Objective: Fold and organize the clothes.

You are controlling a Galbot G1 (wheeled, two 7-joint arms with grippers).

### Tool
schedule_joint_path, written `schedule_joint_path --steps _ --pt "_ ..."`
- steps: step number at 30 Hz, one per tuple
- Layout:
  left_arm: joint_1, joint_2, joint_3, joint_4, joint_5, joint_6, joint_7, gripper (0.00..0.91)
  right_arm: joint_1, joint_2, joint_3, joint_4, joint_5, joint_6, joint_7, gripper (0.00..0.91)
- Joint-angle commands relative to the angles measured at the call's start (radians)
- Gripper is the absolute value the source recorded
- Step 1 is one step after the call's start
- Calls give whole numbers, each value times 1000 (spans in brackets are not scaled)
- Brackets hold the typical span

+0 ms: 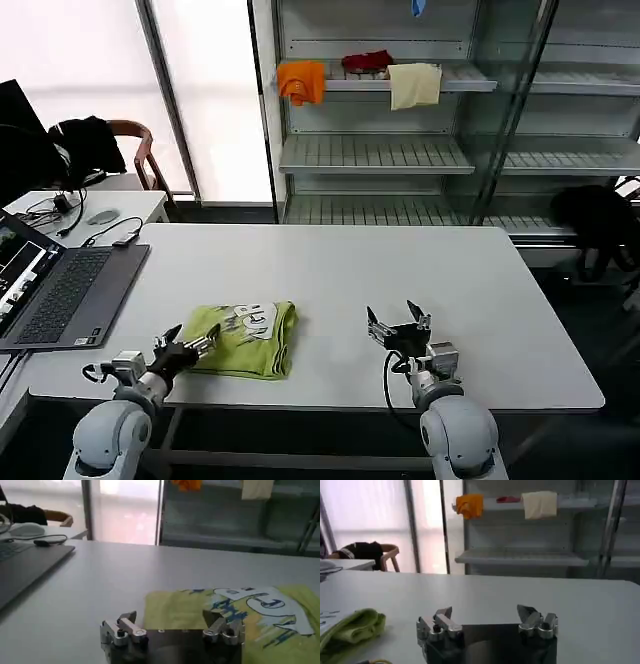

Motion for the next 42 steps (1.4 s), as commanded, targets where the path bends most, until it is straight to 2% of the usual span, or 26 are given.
schedule_joint_path --steps 1,15,16,17,18,19,21,24,25,26,27,28,38,42 --pt "2 -7 -3 25 -20 -6 4 907 1 2 -1 -5 -3 2 0 907" --pt "0 -4 -31 29 -146 -12 7 897 2 3 -1 -4 -3 5 0 907" --pt "2 -3 -30 32 -143 -14 7 856 2 4 -2 -3 -4 5 0 907" --pt "5 -3 -29 33 -142 -14 9 695 2 5 -2 -3 -5 5 0 907" --pt "6 -3 -27 34 -141 -14 10 625 2 5 -3 -3 -6 5 0 907" --pt "8 -4 -24 35 -135 -14 10 494 2 6 -3 -2 -6 5 0 907" --pt "8 -7 -20 36 -124 -11 10 403 2 6 -4 -2 -7 5 1 907" --pt "7 -9 -17 40 -121 -10 10 363 0 7 -4 1 -8 6 1 907" --pt "6 -10 -16 42 -121 -9 10 272 -1 7 -3 2 -8 6 1 907" --pt "6 -10 -15 43 -122 -9 11 222 -1 7 -3 2 -8 6 1 907" --pt "6 -10 -14 44 -122 -9 10 91 -2 7 -2 2 -8 6 1 907" --pt "5 -11 -13 45 -123 -9 9 30 -3 6 -1 2 -8 7 1 907" --pt "8 -13 -7 41 -84 -44 10 0 0 6 -2 5 -8 7 2 907" --pt "13 -13 -7 30 -47 -87 15 0 -1 6 -2 3 -9 8 3 907"
